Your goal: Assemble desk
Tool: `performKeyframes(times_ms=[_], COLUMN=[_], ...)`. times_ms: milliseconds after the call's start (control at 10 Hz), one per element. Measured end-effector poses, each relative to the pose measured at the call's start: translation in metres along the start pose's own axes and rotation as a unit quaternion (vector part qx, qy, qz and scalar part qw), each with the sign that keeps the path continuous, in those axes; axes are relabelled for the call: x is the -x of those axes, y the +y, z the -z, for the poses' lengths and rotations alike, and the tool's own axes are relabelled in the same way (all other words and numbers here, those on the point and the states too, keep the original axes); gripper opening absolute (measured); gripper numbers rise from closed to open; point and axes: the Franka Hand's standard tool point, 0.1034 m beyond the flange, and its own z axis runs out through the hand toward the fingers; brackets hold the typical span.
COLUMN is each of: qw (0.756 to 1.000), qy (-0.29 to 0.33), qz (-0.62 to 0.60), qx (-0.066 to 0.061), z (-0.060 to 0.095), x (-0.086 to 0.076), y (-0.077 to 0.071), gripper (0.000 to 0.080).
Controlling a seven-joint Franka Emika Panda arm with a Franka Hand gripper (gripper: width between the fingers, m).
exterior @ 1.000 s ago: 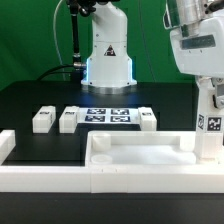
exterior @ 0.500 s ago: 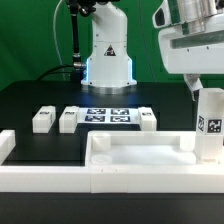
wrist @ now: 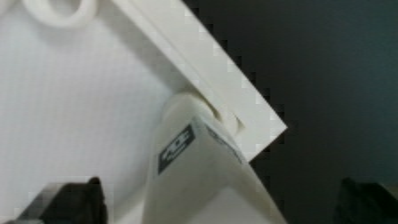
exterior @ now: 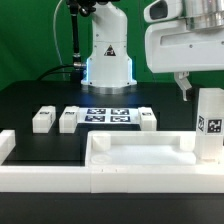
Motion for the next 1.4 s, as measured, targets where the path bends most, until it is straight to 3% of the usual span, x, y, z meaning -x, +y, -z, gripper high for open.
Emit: performKeyframes(times_ms=[500, 600, 800, 1100, 1300, 1400], qw=[0.985, 0.973, 0.944, 0.910, 0.911, 0.911], qy=[0.002, 0.008, 0.015, 0.013, 0.013, 0.013], qz=[0.170, 0.230, 0.327, 0.411, 0.410, 0.410], qx=[0.003, 0.023, 0.041, 0.044, 0.043, 0.043], z=[-0.0015, -0.0005, 0.0004, -0.0001, -0.0002, -0.0002], x=[-0.0001, -0.0011, -0.0012, -0.0019, -0.0015, -0.0016], y=[0.0011, 0.0004, -0.0023, -0.0022, -0.0026, -0.0025], gripper=[0.0649, 0.0649, 0.0649, 0.0649, 0.0417, 0.0417])
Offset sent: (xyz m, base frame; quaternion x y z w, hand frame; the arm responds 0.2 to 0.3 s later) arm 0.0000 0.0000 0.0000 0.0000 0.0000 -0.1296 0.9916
